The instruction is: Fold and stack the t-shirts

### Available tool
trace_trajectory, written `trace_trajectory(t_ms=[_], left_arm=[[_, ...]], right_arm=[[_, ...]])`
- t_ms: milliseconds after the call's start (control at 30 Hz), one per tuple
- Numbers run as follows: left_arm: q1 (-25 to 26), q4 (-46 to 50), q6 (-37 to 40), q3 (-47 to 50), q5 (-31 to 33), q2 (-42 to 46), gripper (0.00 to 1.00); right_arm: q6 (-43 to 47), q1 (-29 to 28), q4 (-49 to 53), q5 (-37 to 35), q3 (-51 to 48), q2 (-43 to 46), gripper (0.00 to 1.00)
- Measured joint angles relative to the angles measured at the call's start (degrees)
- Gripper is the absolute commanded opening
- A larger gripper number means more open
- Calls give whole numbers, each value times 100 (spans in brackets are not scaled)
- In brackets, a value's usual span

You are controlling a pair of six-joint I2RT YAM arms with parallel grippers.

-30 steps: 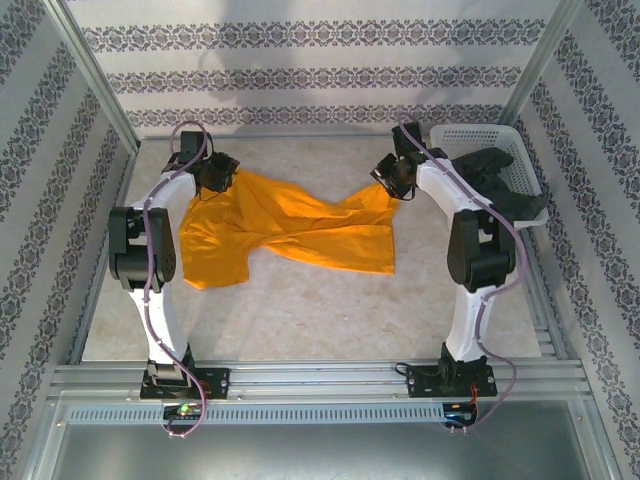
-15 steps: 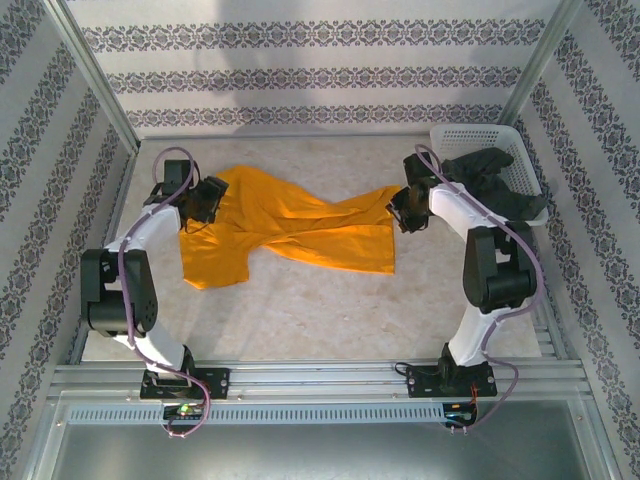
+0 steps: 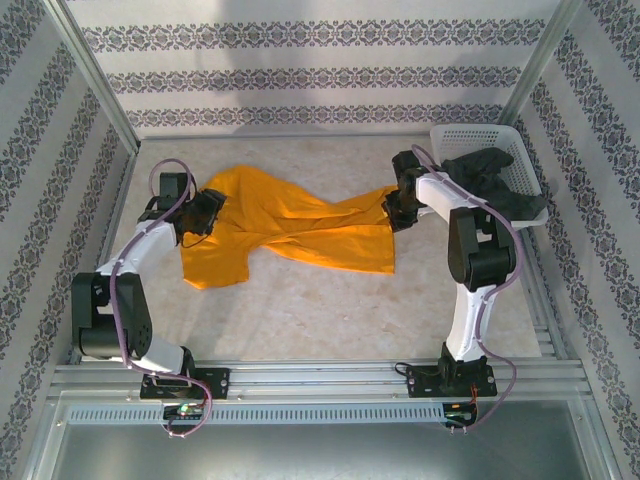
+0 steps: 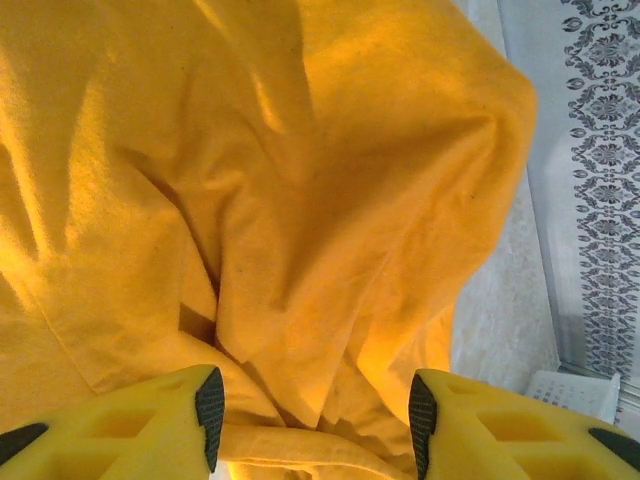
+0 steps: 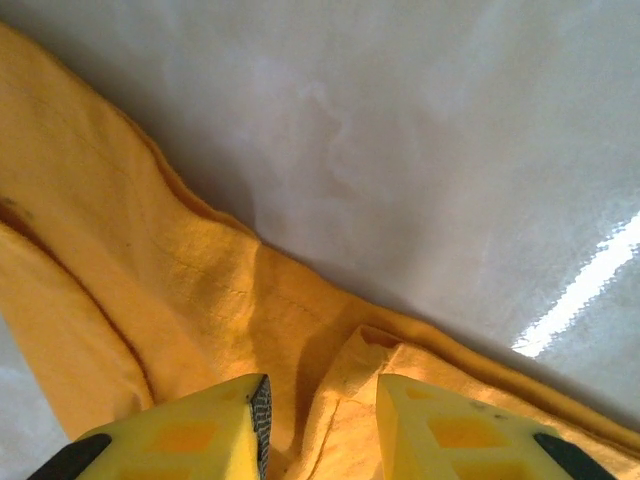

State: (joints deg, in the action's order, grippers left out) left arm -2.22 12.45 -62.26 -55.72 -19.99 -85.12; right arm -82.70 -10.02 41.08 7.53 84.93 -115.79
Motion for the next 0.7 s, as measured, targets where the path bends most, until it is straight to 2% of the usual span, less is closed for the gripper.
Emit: trace_trajectory(t_ms=[467,700], left_arm=[[0,17,42,87,-98,26,50],[0,17,59,87,-98,26,49]], right_arm=[[-254,-186,442,-203,225,-339,38],[-267,-184,437,-234,238,-387,44]])
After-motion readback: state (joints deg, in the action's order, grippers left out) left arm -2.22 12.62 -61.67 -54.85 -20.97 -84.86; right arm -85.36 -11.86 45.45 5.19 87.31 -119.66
